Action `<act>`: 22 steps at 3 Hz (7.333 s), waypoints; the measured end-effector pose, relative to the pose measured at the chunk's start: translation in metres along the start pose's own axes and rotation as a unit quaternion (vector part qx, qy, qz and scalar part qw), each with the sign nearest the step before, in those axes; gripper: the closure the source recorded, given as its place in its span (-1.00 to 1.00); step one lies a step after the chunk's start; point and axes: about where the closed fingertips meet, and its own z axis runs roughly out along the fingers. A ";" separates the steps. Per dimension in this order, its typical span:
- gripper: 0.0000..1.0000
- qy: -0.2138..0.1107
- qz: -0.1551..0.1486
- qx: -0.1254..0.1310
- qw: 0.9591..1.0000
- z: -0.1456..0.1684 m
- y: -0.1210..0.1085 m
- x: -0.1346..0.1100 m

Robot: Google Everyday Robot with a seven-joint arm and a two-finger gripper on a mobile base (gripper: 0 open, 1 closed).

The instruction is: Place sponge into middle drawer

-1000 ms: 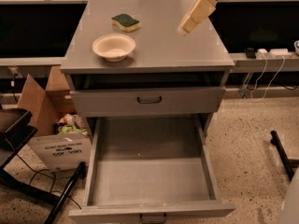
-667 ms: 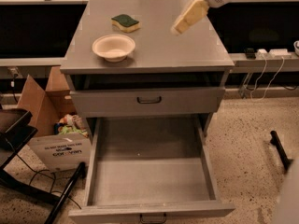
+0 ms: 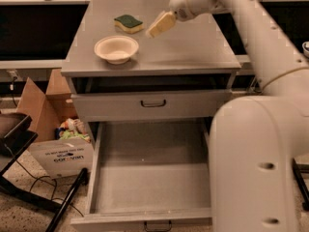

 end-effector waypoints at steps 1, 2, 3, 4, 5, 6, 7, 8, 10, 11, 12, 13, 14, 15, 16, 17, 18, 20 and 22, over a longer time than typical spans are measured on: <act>-1.00 -0.017 0.025 -0.007 1.000 0.052 -0.008 0.012; -1.00 -0.025 0.074 0.015 0.997 0.104 -0.022 0.028; -1.00 -0.026 0.102 0.031 0.994 0.122 -0.028 0.033; -1.00 -0.028 0.121 0.042 0.991 0.132 -0.032 0.035; -1.00 -0.036 0.138 0.054 0.988 0.142 -0.036 0.030; -1.00 -0.045 0.155 0.065 0.985 0.149 -0.040 0.024; -1.00 -0.046 0.156 0.068 0.984 0.152 -0.041 0.022; -1.00 -0.048 0.159 0.074 0.983 0.159 -0.042 0.019; -0.62 -0.012 0.276 0.059 0.959 0.192 -0.022 0.049; 0.00 -0.012 0.288 0.057 0.956 0.191 -0.021 0.046; 0.46 -0.012 0.288 0.057 0.956 0.191 -0.021 0.046; 0.93 -0.012 0.288 0.057 0.956 0.191 -0.021 0.046; 1.00 -0.011 0.288 0.058 0.956 0.187 -0.023 0.040; 1.00 0.006 0.281 0.066 0.957 0.163 -0.032 0.049; 1.00 0.041 0.263 0.073 0.961 0.074 -0.048 0.030; 1.00 0.066 0.267 0.082 0.958 0.001 -0.053 0.019; 1.00 0.048 0.261 0.109 0.958 -0.068 -0.059 -0.002; 1.00 -0.113 0.211 0.222 0.945 -0.272 -0.051 -0.102; 1.00 -0.176 0.288 0.169 0.926 -0.263 0.042 -0.037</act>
Offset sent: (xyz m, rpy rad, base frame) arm 0.1708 0.0490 -0.0590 0.1840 0.1001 -0.1240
